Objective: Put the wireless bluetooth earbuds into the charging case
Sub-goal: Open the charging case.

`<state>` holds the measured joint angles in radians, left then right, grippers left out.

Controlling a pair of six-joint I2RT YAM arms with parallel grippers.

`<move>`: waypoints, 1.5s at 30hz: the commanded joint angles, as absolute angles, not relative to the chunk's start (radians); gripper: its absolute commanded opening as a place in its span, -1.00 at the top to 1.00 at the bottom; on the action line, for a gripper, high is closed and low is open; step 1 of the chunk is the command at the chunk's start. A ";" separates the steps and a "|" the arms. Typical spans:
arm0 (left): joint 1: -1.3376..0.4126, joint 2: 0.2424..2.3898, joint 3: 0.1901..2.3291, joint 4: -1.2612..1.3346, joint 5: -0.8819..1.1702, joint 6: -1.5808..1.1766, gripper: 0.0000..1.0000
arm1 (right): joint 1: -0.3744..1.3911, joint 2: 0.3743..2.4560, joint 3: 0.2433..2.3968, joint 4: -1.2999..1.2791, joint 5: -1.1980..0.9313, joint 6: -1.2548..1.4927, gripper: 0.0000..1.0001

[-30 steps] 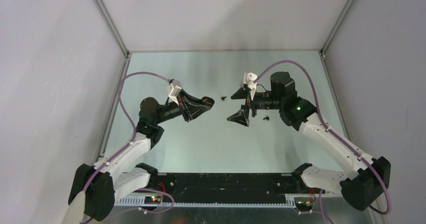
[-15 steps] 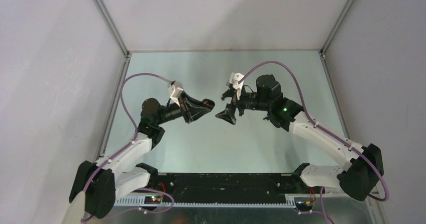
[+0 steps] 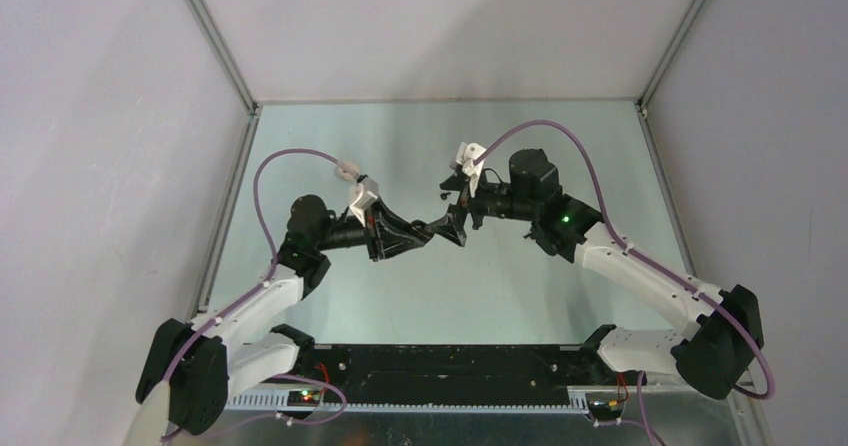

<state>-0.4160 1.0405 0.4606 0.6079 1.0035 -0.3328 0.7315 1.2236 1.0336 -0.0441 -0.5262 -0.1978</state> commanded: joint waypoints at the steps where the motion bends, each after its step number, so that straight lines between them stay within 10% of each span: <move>1: -0.424 1.028 0.511 0.573 1.050 -0.264 0.92 | 0.751 1.236 1.044 -0.032 -0.534 -0.201 -1.00; 45: -0.445 1.051 0.531 0.533 1.092 -0.234 1.00 | 0.710 1.157 1.043 -0.135 -0.543 -0.349 -1.00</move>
